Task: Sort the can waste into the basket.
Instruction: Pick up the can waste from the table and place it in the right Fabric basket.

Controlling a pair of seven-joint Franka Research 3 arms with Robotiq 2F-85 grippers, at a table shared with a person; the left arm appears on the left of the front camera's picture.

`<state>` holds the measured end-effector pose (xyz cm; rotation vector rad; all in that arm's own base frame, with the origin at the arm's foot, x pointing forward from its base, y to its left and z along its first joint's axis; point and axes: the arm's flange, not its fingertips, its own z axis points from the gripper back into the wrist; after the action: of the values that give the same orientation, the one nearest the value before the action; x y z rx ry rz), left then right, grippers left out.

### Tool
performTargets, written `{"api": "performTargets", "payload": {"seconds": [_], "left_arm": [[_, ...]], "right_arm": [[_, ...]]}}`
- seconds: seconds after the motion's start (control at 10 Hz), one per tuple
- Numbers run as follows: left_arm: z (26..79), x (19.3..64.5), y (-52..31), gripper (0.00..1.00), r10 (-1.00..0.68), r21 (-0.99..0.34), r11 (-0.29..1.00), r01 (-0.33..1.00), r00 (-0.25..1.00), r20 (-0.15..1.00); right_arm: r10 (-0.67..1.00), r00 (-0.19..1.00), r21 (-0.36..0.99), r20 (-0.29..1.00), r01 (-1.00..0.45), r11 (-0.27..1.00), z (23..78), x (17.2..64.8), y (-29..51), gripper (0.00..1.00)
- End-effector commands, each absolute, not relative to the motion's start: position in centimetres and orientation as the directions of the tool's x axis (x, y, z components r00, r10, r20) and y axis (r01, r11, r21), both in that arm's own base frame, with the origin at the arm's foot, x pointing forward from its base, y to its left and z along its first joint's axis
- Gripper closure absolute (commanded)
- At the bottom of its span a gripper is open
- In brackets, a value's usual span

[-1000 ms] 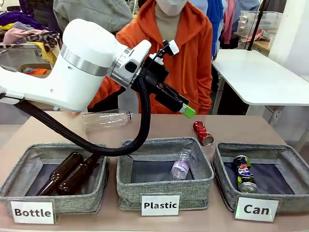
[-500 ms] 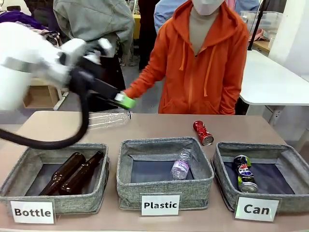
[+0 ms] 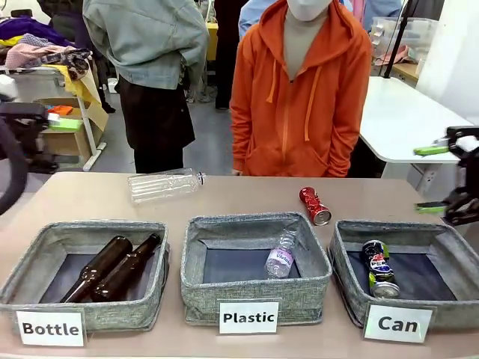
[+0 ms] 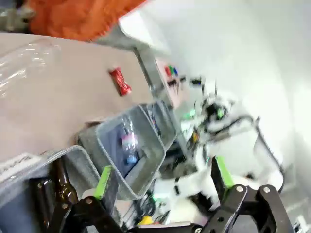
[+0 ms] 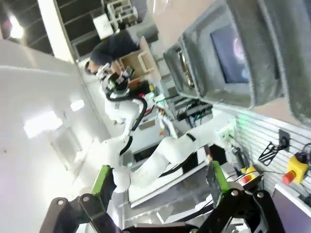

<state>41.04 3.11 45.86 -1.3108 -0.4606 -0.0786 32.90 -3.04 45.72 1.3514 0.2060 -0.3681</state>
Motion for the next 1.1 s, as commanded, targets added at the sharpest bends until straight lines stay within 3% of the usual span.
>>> {"api": "performTargets", "payload": {"seconds": [0.0,0.1,0.3,0.5,0.6,1.0], "left_arm": [[44.4,39.8,3.7,0.0,0.396,-0.972,0.2,0.127,0.896,0.199],[43.1,38.8,4.8,0.0,0.338,-0.982,0.178,0.056,0.934,0.114],[40.9,37.9,7.7,0.0,0.388,-0.974,0.223,0.028,0.914,0.115],[39.8,37.3,9.7,0.0,0.418,-0.984,0.172,0.04,0.902,0.11],[40.0,37.8,7.8,0.0,0.399,-0.979,0.204,0.006,0.913,0.089],[40.0,37.8,7.8,0.0,0.399,-0.979,0.204,0.006,0.913,0.089]], "right_arm": [[-0.074,0.92,0.919,-0.384,0.389,0.065,42.6,34.0,-0.3,0.0],[-0.086,0.938,0.939,-0.335,0.339,0.049,41.4,34.6,0.2,0.0],[-0.123,0.934,0.942,-0.335,0.337,-0.005,40.7,36.1,-0.1,0.0],[-0.262,0.918,0.954,-0.298,0.299,-0.038,40.7,37.1,-0.7,0.0],[-0.126,0.928,0.935,-0.352,0.355,0.006,40.2,36.4,-0.7,0.0],[-0.126,0.928,0.935,-0.352,0.355,0.006,40.2,36.4,-0.7,0.0]]}}
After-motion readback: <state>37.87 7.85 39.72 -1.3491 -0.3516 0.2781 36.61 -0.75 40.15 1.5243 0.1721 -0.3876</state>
